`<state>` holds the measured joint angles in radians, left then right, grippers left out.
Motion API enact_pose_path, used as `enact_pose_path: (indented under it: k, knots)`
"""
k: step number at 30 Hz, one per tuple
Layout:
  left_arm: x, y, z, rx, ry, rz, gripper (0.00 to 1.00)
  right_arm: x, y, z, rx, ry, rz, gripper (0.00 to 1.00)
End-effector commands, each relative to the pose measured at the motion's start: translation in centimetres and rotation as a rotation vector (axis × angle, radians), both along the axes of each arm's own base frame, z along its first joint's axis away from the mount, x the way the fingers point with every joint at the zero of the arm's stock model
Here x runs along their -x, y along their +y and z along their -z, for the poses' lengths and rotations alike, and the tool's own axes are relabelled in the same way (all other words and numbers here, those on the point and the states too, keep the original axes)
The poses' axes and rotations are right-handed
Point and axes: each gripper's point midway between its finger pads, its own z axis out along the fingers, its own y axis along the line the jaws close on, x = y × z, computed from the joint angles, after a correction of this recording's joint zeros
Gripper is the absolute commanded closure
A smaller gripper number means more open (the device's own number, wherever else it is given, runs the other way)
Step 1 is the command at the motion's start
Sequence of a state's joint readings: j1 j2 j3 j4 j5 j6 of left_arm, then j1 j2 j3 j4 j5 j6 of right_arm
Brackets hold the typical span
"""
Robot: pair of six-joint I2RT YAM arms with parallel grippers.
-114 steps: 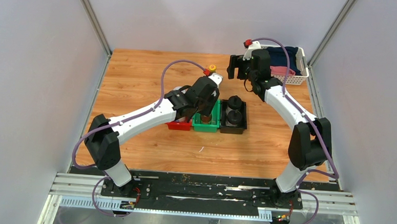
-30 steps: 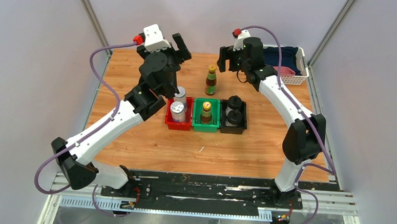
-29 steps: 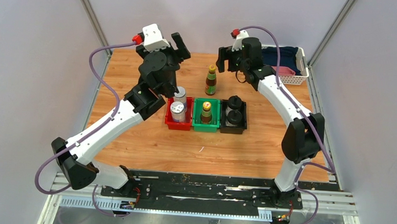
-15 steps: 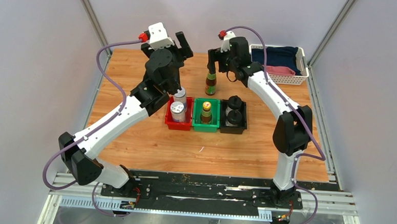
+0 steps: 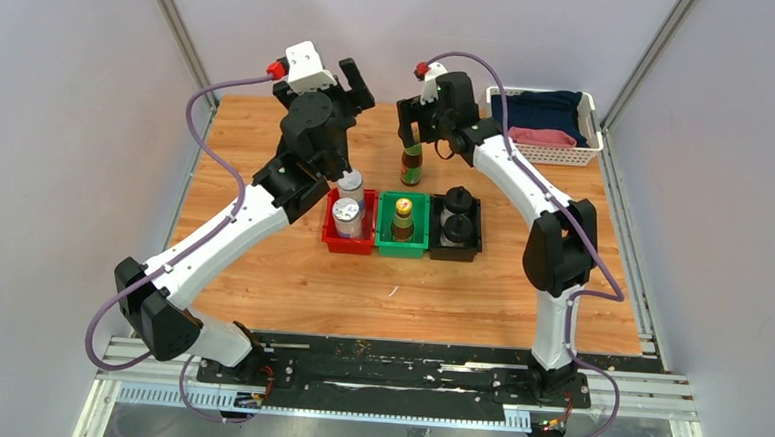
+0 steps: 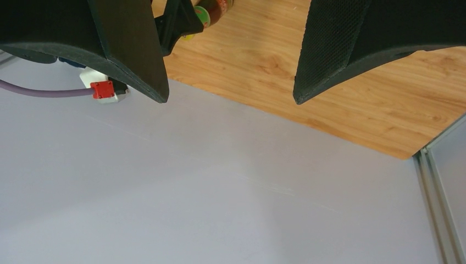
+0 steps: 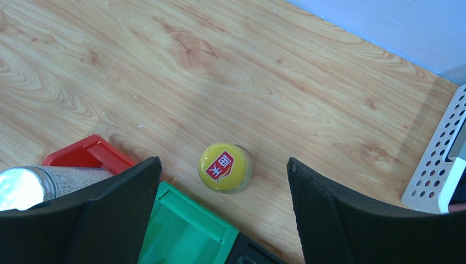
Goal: Organize the condiment bottles
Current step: Pick up the bottle from the center of the board.
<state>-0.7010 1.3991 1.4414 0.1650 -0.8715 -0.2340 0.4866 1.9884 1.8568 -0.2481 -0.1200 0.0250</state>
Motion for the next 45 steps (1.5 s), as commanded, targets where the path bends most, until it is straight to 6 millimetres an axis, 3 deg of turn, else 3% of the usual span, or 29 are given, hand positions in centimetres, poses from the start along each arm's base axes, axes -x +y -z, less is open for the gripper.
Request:
enact_pose_path:
  k: [1, 30, 45]
  knots:
    - [-0.2, 0.3, -0.4, 0.039, -0.026, -0.007, 0.13, 0.0, 0.6, 0.3, 0.037, 0.007, -0.006, 0.12]
    - [-0.8, 0.7, 1.9, 0.025, 0.005, 0.012, 0.14, -0.4, 0.7, 3.4, 0.133, 0.160, 0.040, 0.19]
    - [-0.8, 0.6, 2.2, 0.027, 0.010, 0.016, 0.14, -0.5, 1.0, 4.0, 0.136, 0.168, 0.030, 0.31]
